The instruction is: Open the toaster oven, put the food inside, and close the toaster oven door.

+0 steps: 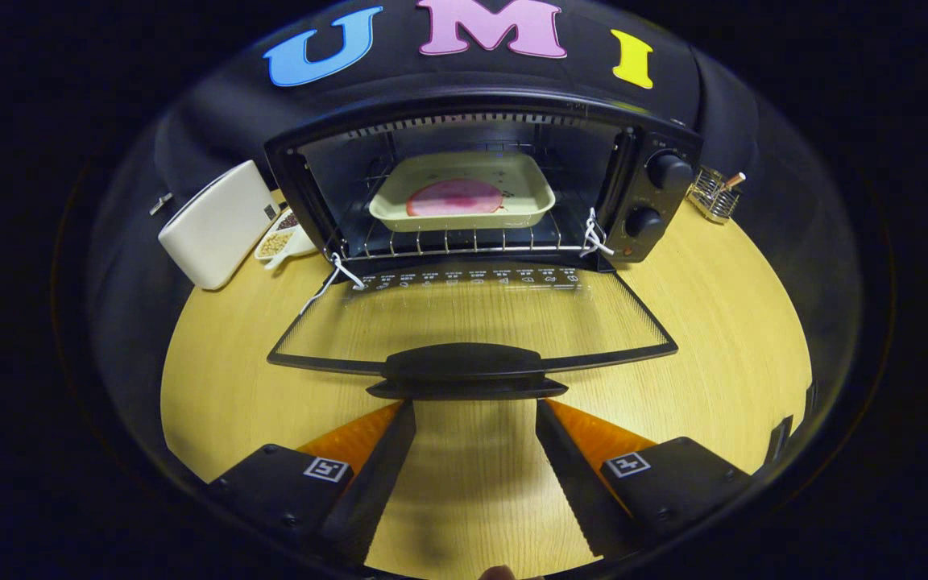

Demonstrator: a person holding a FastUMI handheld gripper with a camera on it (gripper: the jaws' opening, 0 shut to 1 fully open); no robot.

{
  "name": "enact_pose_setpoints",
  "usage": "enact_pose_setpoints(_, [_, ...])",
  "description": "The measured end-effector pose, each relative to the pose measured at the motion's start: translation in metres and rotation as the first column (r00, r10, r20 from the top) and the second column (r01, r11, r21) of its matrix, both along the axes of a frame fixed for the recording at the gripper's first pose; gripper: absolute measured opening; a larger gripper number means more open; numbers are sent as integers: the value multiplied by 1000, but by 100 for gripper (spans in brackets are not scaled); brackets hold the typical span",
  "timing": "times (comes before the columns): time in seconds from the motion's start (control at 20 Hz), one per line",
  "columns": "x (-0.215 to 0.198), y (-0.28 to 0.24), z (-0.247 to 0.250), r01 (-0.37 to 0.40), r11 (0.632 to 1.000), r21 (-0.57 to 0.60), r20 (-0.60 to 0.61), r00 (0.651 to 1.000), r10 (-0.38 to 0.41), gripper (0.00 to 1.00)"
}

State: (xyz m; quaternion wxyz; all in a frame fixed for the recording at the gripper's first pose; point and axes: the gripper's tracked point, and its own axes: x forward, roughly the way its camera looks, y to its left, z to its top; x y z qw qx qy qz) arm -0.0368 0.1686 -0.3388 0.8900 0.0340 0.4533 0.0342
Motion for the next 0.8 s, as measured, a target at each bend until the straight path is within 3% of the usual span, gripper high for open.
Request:
enact_pose_setpoints(0.45, [10, 0, 48, 29, 996, 86, 101, 994, -38, 99])
enact_pose_setpoints(0.8, [32, 6, 98, -40, 998, 49, 250, 968, 26, 100])
